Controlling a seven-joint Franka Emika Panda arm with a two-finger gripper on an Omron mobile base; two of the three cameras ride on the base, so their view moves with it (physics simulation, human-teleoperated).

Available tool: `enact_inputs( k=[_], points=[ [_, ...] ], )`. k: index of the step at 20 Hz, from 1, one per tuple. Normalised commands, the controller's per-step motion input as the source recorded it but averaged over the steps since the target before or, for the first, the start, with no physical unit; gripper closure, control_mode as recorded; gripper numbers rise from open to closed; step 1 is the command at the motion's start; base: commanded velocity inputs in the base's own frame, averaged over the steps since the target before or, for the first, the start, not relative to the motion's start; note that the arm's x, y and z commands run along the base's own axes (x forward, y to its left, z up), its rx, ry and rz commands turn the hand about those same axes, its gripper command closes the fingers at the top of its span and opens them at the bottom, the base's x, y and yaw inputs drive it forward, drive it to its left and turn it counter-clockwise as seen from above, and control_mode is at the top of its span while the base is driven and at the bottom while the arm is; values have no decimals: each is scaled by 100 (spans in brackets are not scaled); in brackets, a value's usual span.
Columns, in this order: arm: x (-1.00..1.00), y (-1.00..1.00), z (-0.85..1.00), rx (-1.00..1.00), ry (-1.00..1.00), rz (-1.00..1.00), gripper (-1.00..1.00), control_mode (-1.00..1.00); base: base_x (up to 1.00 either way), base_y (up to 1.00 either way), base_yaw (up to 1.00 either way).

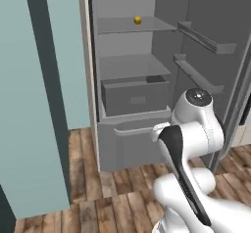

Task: Place one lemon and one steak in each tupperware on the nearby counter, to pack two identical lunches.

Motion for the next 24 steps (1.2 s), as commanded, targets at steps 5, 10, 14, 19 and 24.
enact_inputs(
  k=[5, 10, 14, 19, 24],
  points=[
    [0, 0, 0, 0, 0, 0, -100, 100, -2, 40, -39],
    [0, 0, 0, 0, 0, 0, -100, 100, 6, 1, -20],
    [0, 0, 0, 0, 0, 0, -100, 100, 41, 21, -7],
    [0, 0, 0, 0, 0, 0, -100, 100, 59, 3, -5],
    [0, 0, 0, 0, 0, 0, -100, 100, 67, 0, -5]
  ],
)
